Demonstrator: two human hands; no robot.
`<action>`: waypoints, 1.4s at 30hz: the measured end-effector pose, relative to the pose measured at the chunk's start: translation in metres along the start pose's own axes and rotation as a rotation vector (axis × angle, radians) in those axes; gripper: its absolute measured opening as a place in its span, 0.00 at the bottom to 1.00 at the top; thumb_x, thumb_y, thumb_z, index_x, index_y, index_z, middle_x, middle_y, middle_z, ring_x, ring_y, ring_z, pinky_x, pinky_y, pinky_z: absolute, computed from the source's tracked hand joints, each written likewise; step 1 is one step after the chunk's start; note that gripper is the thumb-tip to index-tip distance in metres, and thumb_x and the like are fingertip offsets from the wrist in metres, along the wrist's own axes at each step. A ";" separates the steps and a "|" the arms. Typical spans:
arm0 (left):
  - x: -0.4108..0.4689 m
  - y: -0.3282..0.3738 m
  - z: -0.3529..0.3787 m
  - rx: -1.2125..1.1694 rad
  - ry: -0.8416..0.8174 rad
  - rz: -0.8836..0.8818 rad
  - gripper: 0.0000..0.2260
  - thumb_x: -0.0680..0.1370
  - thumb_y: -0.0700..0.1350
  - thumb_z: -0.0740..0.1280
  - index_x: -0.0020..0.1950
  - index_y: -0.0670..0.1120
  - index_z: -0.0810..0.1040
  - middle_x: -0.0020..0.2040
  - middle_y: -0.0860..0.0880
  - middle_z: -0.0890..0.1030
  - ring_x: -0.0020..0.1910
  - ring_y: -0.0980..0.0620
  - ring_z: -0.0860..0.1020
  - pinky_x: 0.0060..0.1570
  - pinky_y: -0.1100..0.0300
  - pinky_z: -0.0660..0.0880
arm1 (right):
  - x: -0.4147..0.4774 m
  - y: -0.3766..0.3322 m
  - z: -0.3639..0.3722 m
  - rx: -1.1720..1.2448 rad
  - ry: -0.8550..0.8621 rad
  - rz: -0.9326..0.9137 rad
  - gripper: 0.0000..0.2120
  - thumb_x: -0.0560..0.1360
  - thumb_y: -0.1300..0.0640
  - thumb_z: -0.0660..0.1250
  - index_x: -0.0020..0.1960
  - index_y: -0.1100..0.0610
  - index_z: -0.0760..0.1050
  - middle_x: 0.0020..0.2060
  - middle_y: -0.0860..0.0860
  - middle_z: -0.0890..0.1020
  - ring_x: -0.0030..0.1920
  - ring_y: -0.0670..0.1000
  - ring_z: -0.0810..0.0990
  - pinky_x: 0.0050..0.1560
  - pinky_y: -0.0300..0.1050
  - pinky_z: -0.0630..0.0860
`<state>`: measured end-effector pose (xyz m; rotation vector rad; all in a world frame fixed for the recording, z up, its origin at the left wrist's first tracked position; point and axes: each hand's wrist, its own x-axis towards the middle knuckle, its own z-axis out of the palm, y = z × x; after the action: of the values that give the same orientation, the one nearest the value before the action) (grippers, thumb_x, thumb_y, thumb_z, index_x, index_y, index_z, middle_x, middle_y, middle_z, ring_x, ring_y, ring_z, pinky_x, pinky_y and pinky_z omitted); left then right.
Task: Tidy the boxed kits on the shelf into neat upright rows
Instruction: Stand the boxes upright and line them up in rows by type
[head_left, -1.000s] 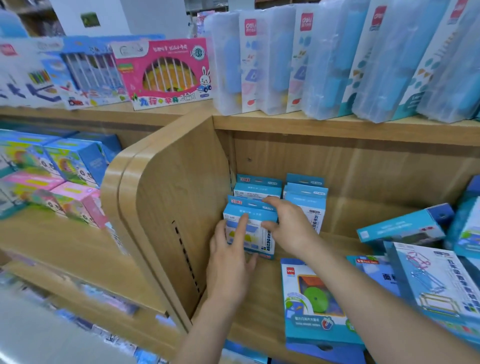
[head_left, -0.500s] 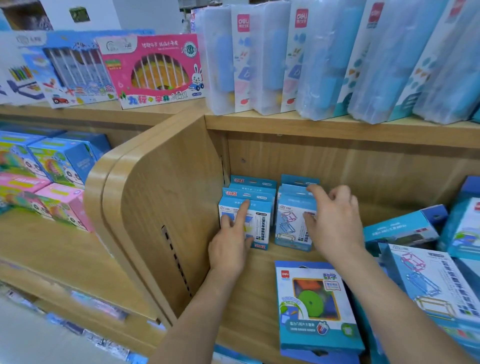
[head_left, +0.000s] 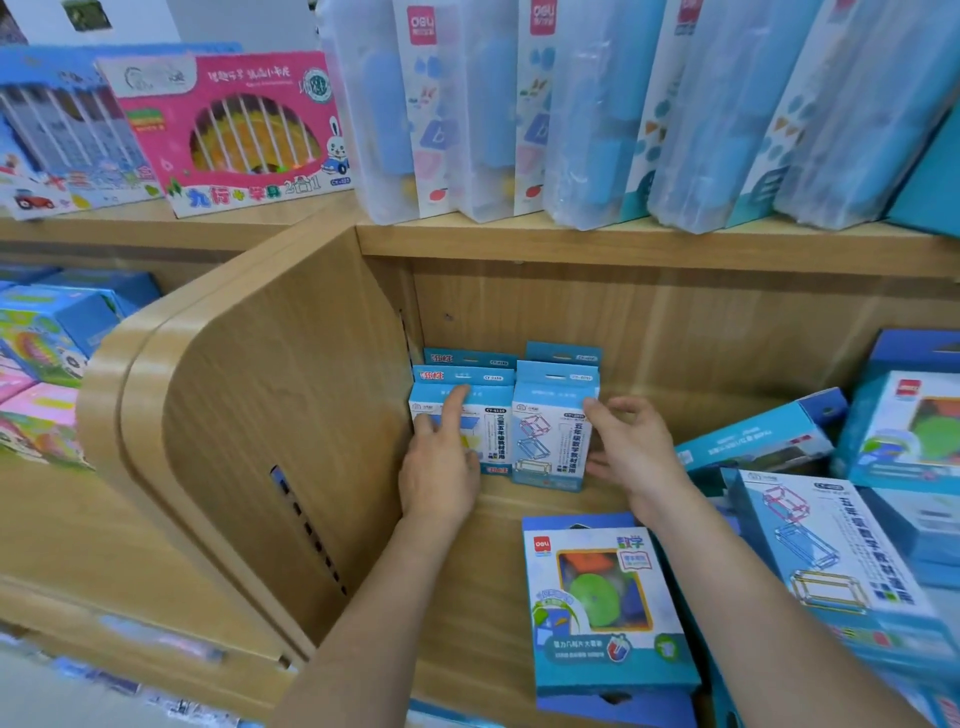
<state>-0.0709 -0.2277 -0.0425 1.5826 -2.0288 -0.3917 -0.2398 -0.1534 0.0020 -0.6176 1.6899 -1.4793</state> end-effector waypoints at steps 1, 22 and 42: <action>0.000 0.000 0.000 -0.007 -0.004 0.010 0.35 0.75 0.41 0.68 0.74 0.60 0.52 0.62 0.46 0.67 0.53 0.46 0.77 0.49 0.50 0.79 | 0.000 -0.001 0.000 0.006 -0.015 0.003 0.15 0.77 0.51 0.66 0.61 0.53 0.67 0.42 0.49 0.81 0.47 0.54 0.82 0.41 0.47 0.79; -0.022 0.049 0.007 0.230 0.105 0.428 0.32 0.73 0.47 0.70 0.74 0.60 0.59 0.73 0.46 0.61 0.70 0.43 0.60 0.65 0.45 0.63 | -0.040 -0.023 -0.005 -0.367 -0.162 -0.047 0.17 0.81 0.48 0.58 0.68 0.52 0.67 0.58 0.50 0.78 0.52 0.47 0.75 0.46 0.38 0.73; -0.046 0.197 0.029 -0.177 -0.330 0.656 0.24 0.76 0.55 0.66 0.70 0.50 0.68 0.66 0.49 0.75 0.64 0.47 0.72 0.60 0.56 0.68 | -0.114 0.015 -0.156 -1.280 0.098 -0.423 0.36 0.73 0.36 0.41 0.72 0.52 0.66 0.72 0.52 0.66 0.73 0.53 0.59 0.71 0.44 0.59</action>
<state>-0.2378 -0.1331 0.0273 0.7120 -2.5300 -0.5767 -0.2995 0.0307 0.0161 -1.6392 2.5935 -0.4609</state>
